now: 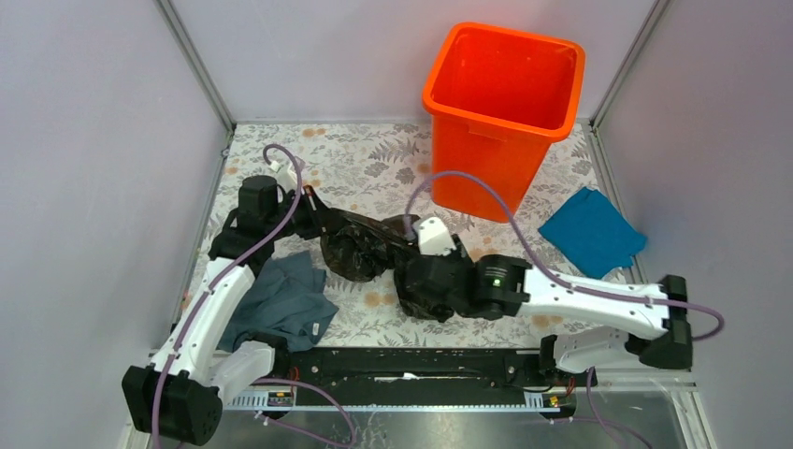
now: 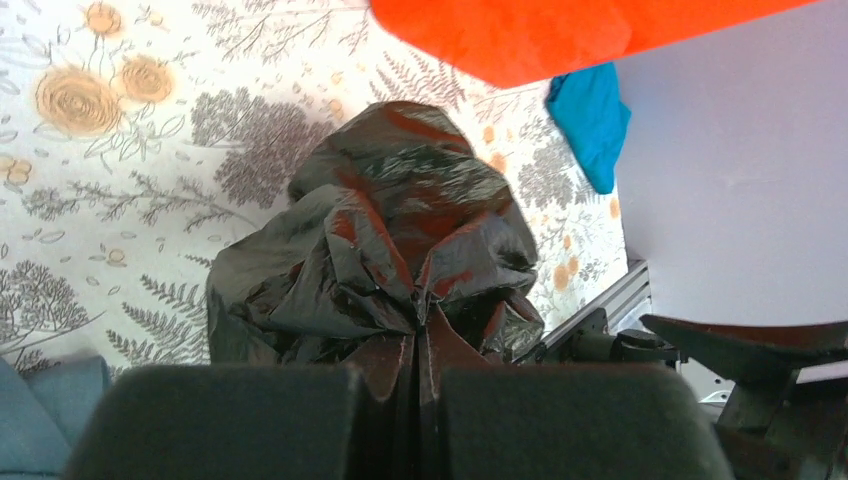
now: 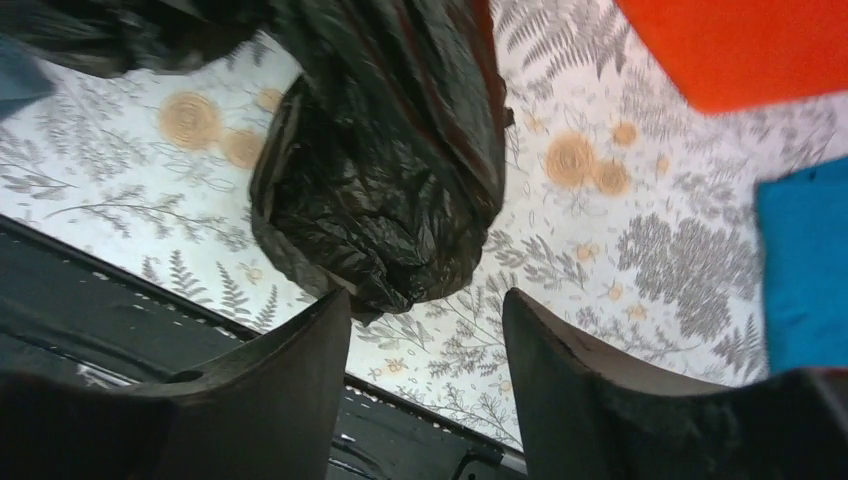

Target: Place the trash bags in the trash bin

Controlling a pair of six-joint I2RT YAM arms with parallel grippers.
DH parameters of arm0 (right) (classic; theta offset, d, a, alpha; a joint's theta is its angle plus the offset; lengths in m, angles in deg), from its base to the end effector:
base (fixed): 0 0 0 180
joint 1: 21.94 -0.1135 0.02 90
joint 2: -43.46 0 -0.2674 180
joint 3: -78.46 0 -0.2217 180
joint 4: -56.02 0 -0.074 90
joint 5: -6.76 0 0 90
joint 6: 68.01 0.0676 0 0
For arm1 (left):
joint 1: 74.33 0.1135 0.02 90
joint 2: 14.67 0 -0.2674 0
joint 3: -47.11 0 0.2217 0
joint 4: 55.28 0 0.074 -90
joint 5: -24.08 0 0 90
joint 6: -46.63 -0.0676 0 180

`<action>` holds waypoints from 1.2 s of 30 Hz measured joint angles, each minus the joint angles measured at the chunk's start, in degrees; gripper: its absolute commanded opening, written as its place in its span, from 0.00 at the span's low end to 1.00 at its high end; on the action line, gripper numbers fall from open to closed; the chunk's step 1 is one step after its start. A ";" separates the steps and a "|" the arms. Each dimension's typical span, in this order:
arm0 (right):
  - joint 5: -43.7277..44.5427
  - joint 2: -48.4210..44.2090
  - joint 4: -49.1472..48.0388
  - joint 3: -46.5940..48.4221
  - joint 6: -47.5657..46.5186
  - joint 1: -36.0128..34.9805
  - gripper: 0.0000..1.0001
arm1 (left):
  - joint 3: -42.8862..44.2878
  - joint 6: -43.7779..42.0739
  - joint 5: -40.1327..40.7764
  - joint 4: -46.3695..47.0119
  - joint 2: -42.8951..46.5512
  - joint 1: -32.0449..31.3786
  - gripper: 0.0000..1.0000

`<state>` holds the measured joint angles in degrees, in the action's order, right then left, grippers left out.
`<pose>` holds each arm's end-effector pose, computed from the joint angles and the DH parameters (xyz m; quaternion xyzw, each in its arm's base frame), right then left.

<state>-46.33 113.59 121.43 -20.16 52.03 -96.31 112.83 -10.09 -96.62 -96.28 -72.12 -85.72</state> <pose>0.0988 0.2024 0.3044 -0.2503 0.8726 0.0460 0.4169 0.1958 -0.0746 0.2993 -0.0361 0.8551 -0.3905 0.3392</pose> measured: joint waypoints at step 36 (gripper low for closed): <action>15.74 28.33 -17.81 4.42 -3.17 -10.95 0.00 | 5.66 -10.40 9.33 -7.06 7.50 0.07 0.84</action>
<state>-30.60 141.91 103.62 -15.75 48.86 -107.26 118.49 -20.50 -87.29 -103.34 -64.62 -85.66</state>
